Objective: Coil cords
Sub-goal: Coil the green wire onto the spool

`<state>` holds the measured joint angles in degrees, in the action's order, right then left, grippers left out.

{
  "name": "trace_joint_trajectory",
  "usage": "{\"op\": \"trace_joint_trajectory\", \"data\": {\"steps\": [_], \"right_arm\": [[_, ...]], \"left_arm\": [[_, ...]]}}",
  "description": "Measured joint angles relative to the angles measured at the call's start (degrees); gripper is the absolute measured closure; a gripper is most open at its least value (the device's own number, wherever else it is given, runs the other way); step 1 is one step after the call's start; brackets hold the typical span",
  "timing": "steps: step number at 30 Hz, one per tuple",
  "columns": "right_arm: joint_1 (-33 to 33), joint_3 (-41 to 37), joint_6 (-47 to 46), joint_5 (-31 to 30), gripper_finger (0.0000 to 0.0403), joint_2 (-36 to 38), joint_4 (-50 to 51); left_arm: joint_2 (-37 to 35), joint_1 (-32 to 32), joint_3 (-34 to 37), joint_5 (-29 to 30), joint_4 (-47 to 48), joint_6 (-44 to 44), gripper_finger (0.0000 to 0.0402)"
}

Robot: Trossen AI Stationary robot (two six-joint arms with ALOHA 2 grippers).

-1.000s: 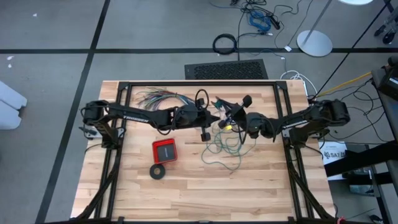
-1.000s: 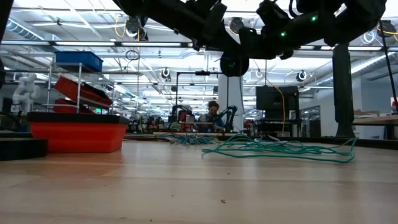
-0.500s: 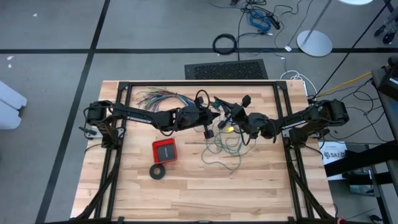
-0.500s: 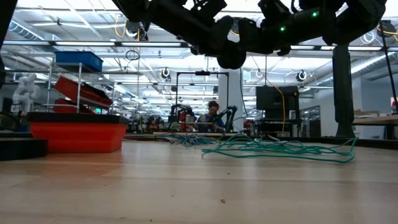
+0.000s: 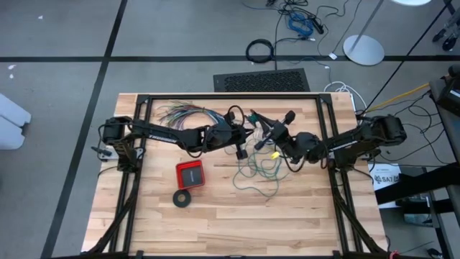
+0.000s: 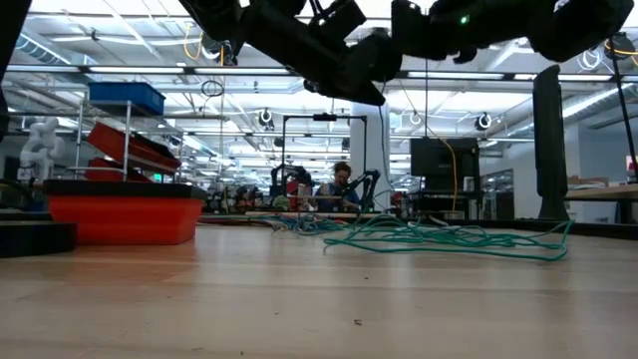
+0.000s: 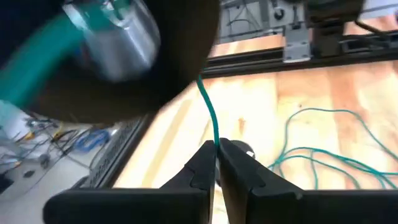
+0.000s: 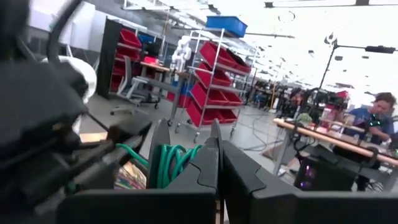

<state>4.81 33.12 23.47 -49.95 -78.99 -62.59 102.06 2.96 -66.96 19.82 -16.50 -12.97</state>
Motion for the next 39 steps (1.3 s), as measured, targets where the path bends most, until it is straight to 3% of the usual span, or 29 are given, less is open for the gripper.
{"op": "trace_joint_trajectory", "data": {"steps": [6,11,16,29,36,39], "right_arm": [[2.87,0.00,3.77,-1.63,0.0403,4.26,0.80],[5.26,0.00,5.31,-2.65,0.0403,6.64,1.27],[5.85,0.00,5.73,-2.72,0.0403,7.13,1.70],[6.76,0.00,7.23,-5.54,0.0403,7.11,3.00],[6.94,0.00,7.56,-5.95,0.0403,7.11,3.54],[6.94,0.00,7.38,-5.93,0.0403,7.11,3.70]], "left_arm": [[0.00,1.08,0.02,-6.49,0.78,-0.79,0.0370],[0.70,2.77,0.05,-8.65,-0.92,1.04,0.0340],[2.48,3.50,0.13,-17.26,-6.26,3.74,0.0318],[3.82,4.24,1.05,-19.56,-2.45,2.78,0.0260],[3.82,5.32,1.05,-29.19,-1.05,3.65,0.0253],[3.82,5.26,1.05,-29.40,-3.53,4.40,0.0253]]}}
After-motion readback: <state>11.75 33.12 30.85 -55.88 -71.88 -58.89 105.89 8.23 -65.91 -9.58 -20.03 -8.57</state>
